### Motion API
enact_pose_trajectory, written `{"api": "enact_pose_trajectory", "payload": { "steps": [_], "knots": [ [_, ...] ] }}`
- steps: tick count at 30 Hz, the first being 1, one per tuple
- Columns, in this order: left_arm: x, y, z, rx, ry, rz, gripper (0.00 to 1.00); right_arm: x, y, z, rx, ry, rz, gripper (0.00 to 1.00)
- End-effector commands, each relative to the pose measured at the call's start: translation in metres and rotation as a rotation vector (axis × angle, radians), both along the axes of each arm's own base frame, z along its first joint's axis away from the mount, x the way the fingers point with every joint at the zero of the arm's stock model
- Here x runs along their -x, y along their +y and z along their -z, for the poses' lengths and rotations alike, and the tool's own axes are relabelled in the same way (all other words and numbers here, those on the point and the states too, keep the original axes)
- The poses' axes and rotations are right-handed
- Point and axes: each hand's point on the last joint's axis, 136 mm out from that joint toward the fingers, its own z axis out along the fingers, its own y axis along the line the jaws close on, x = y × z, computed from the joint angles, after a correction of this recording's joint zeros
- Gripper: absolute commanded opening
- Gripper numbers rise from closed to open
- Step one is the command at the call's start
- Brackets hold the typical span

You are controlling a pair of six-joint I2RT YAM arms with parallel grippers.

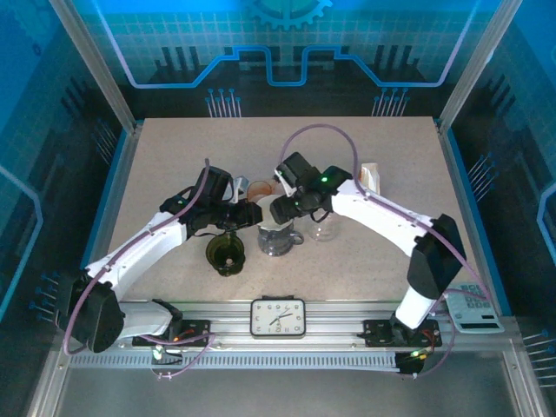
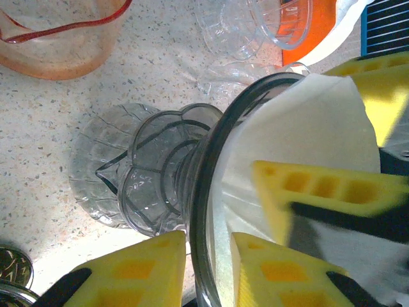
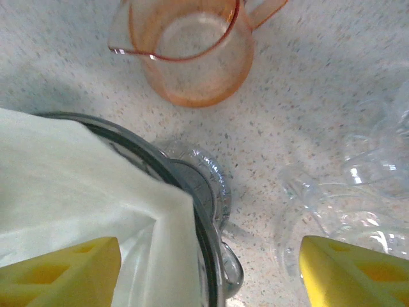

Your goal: Place the coffee filter in the dripper

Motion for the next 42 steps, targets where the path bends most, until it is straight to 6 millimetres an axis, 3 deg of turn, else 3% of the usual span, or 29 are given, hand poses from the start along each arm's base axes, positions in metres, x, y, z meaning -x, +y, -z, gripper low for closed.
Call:
{"api": "enact_pose_trajectory", "payload": {
  "steps": [1, 10, 18, 24, 33, 35, 42],
  "knots": [
    [0.001, 0.003, 0.008, -0.013, 0.011, 0.001, 0.26, 0.008, -0.016, -0.014, -0.034, -0.009, 0.033, 0.75],
    [0.0, 0.004, 0.009, -0.021, 0.012, -0.006, 0.26, 0.012, -0.037, -0.005, -0.016, 0.002, 0.087, 0.74],
    [-0.001, 0.004, 0.01, -0.02, 0.017, -0.009, 0.27, 0.002, -0.016, -0.04, -0.122, -0.072, 0.048, 0.75],
    [-0.003, 0.004, 0.002, -0.01, -0.004, -0.021, 0.38, 0.005, -0.021, -0.067, -0.206, -0.177, 0.044, 0.76],
    [-0.007, 0.0, -0.029, 0.048, -0.068, -0.03, 0.57, 0.01, -0.041, -0.085, -0.252, -0.282, 0.091, 0.76],
    [-0.006, 0.002, -0.037, 0.055, -0.085, -0.039, 0.62, 0.012, -0.043, -0.085, -0.252, -0.289, 0.089, 0.76],
    [-0.007, 0.01, -0.048, 0.048, -0.123, -0.081, 0.65, 0.013, -0.067, -0.062, -0.24, -0.321, 0.176, 0.77]
  ]
}}
